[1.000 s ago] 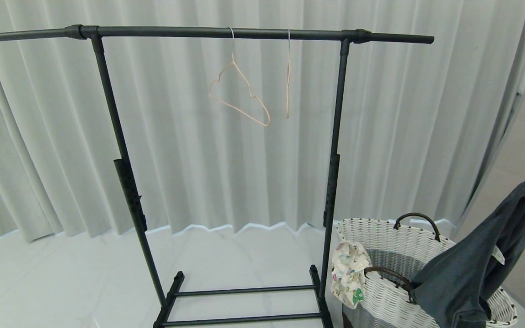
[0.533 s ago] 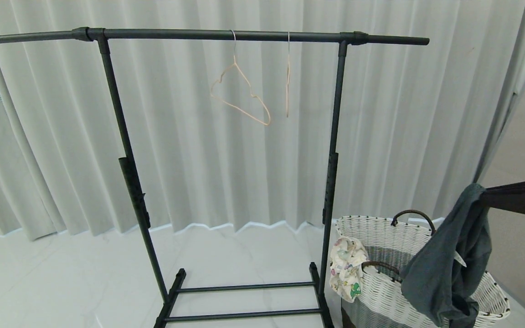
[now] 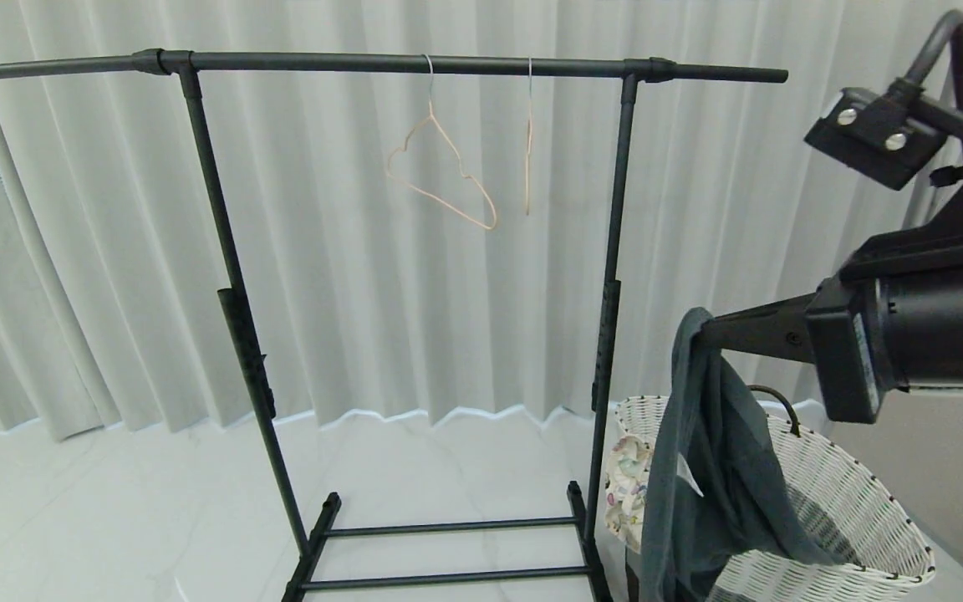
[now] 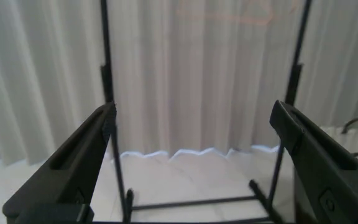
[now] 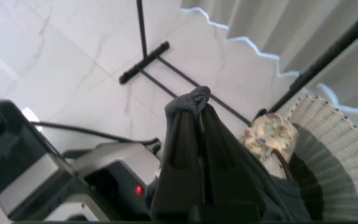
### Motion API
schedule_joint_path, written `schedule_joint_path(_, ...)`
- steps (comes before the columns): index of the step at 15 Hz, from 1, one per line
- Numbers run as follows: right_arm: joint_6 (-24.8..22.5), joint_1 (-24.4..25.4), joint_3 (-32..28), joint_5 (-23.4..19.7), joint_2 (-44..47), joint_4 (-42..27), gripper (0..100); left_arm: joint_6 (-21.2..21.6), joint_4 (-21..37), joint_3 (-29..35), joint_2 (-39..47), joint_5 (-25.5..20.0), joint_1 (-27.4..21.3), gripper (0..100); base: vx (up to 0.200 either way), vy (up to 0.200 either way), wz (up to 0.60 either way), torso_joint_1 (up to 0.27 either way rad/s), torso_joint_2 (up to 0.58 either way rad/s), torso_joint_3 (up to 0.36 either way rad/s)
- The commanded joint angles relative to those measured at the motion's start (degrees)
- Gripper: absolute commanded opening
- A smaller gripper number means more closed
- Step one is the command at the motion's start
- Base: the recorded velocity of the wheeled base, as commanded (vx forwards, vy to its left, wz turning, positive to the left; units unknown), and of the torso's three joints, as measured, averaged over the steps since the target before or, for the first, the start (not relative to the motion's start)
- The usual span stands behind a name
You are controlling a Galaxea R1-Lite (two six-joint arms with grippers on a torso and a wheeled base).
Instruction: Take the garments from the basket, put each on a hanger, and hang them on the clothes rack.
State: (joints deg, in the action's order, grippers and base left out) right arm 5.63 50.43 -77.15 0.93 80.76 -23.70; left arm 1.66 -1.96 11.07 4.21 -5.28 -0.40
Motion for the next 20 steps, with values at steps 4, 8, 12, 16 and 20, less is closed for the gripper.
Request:
schedule_joint_path(4,1.4,0.2,-0.1,0.0,4.4,4.7,0,-1.4,-0.3,29.4,37.0,-14.1,-9.5,100,0.0,0.0,0.0,0.0,0.0,0.0)
schedule_joint_path(8,1.5,-0.5,0.1,0.0,5.1,8.8,0,-2.8,-0.6,37.5,57.8,-14.1,-29.9,100,0.0,0.0,0.0,0.0,0.0,0.0)
schedule_joint_path(12,1.8,-1.6,-0.2,-0.1,4.7,11.0,0,-9.6,-5.2,44.0,76.1,-9.1,-43.7,100,0.0,0.0,0.0,0.0,0.0,0.0)
schedule_joint_path(16,2.1,-1.6,-0.1,-0.1,4.4,11.4,0,-11.4,-10.3,45.8,90.9,-0.6,-50.2,100,0.0,0.0,0.0,0.0,0.0,0.0)
schedule_joint_path(20,2.8,-1.7,0.0,-0.1,4.4,12.5,0,-11.6,-16.2,47.1,97.8,-1.6,-50.8,100,0.0,0.0,0.0,0.0,0.0,0.0)
